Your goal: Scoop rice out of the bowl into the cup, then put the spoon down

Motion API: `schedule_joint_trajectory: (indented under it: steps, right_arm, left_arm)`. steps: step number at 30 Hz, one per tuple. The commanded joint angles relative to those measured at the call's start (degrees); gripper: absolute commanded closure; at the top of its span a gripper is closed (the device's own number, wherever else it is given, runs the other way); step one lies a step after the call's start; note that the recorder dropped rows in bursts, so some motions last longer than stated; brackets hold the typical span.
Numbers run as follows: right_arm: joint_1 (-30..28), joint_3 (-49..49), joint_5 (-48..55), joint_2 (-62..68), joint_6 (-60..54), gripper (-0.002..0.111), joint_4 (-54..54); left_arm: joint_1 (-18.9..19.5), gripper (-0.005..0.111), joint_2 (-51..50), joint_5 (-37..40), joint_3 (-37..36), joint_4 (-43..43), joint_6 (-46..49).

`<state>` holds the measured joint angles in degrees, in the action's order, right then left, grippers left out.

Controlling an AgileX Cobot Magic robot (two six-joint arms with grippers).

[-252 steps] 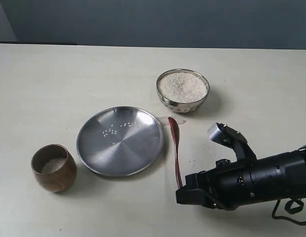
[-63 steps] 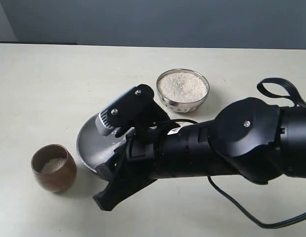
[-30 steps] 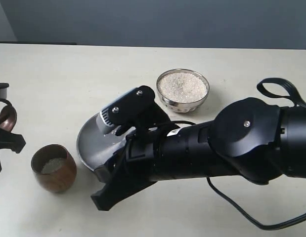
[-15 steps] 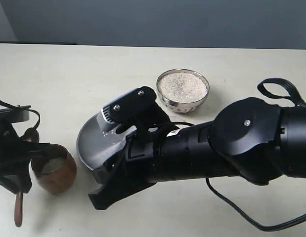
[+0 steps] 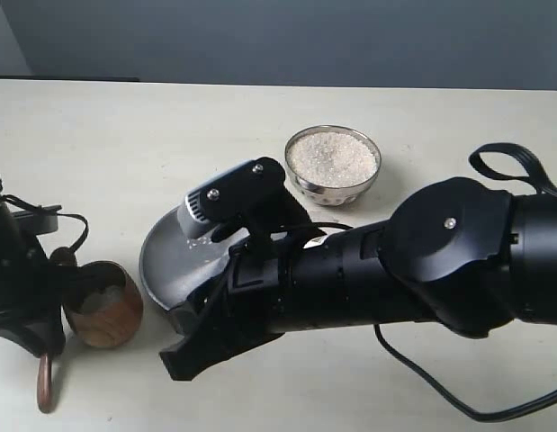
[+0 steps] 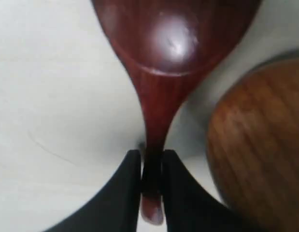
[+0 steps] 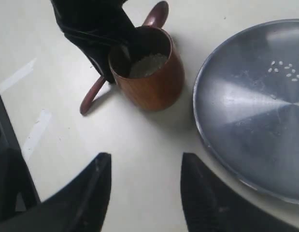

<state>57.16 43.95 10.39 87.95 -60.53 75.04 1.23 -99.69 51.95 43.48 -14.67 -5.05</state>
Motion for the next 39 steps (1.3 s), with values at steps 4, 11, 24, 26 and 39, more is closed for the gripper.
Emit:
schedule_joint_trajectory:
  steps: [4,11,24,26,39]
  right_arm:
    - [0.05,0.14,0.36,-0.37,-0.21,0.064,-0.03]
    - [0.05,0.14,1.47,-0.37,-0.21,0.064,-0.03]
    - [0.05,0.14,1.47,-0.37,-0.21,0.064,-0.03]
    - [0.05,0.14,1.47,-0.37,-0.21,0.064,-0.03]
    - [0.05,0.14,1.74,1.89,-0.07,0.099,-0.14]
  left_arm:
    - [-0.25,0.106,-1.29,-3.67,-1.70,0.82,-0.46]
    - [-0.25,0.087,-0.09,-3.56,-1.70,5.66,-0.33]
    - [-0.25,0.048,9.54,-0.84,0.80,6.65,4.21]
    - [-0.25,0.048,12.52,0.20,1.18,7.44,4.21]
    - [-0.25,0.084,28.62,14.19,-1.21,-8.42,16.00]
